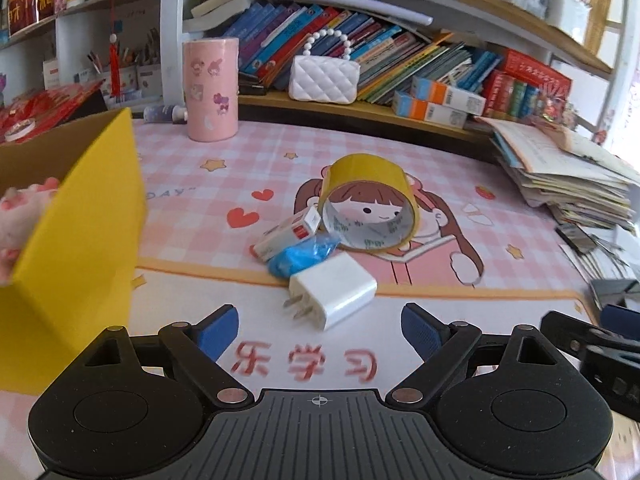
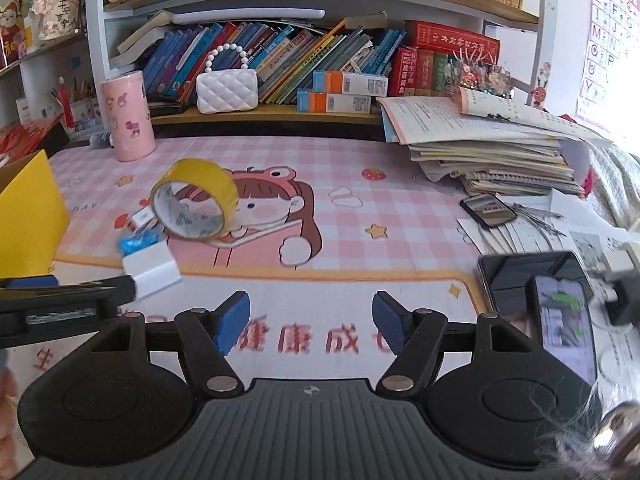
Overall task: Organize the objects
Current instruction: 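Withdraw both tools toward the white charger plug and yellow tape roll, then grasp the white charger plug with the left tool while the right tool grasps the yellow tape roll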
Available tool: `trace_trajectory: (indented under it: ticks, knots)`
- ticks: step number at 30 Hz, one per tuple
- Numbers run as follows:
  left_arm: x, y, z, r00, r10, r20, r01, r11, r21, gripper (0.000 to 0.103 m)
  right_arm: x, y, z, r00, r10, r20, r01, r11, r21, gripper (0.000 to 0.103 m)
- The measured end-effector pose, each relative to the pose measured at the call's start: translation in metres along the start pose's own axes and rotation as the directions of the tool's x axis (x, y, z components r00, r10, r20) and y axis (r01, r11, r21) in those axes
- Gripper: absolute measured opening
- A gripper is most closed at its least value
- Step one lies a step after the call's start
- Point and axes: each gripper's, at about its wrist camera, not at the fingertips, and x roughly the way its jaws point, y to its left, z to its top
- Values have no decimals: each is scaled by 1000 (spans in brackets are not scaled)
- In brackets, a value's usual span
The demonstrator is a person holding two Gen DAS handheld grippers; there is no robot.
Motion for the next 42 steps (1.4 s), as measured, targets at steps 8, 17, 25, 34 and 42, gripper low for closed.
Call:
trace_trajectory:
  ticks: [8,17,25,34,42]
  knots:
    - [51,-18,13,997,70,-44,-72,997,-42,90,27,-1,28,999,46,23,-46,999,-29,66]
    - [58,-17,12,996,64,-70,-63,998,11,65,59,5,45,993,117,11,-116,991,-71,71]
    - [4,15,6,997,-4,-78,-1,998,-66,65,108,35,51,985,170,-22,-171,972,-159,70]
    - [-40,39,-5,998,-43,-51,37,992,-125,65,142,69,58,982,188,2,-181,948,-262,55]
    - [-57,48,-12,997,-69,-30,64,989,-136,65,137,63,69,982,187,-3,-182,954,-237,12]
